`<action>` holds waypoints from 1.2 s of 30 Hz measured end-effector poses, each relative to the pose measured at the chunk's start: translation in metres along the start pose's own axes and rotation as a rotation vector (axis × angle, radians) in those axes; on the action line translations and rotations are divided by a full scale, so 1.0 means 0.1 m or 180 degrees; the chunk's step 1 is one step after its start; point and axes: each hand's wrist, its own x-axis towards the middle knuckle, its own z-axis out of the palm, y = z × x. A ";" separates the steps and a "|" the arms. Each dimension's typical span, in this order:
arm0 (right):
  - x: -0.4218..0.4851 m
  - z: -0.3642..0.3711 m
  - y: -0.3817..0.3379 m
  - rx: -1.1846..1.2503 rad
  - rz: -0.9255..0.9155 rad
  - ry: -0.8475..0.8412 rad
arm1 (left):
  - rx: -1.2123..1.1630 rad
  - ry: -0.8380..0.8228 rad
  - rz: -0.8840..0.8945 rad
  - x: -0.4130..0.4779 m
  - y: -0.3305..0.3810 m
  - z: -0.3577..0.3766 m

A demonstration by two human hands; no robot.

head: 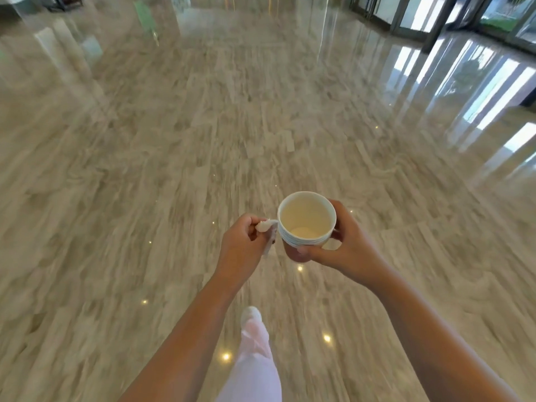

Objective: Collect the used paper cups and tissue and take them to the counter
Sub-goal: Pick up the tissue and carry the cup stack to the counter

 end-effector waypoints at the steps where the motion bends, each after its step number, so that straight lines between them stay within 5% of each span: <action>1: 0.28 0.00 0.03 0.0005 0.0001 0.0014 | 0.0002 -0.0023 0.0015 0.29 -0.01 -0.03; 13: 3.32 -0.28 0.37 0.0060 0.0170 0.0245 | 0.0089 -0.0116 0.0090 3.43 0.16 -0.17; 36: 9.00 -1.68 1.51 0.0268 0.0193 0.0063 | -0.0071 0.0142 -0.0071 9.24 0.54 0.77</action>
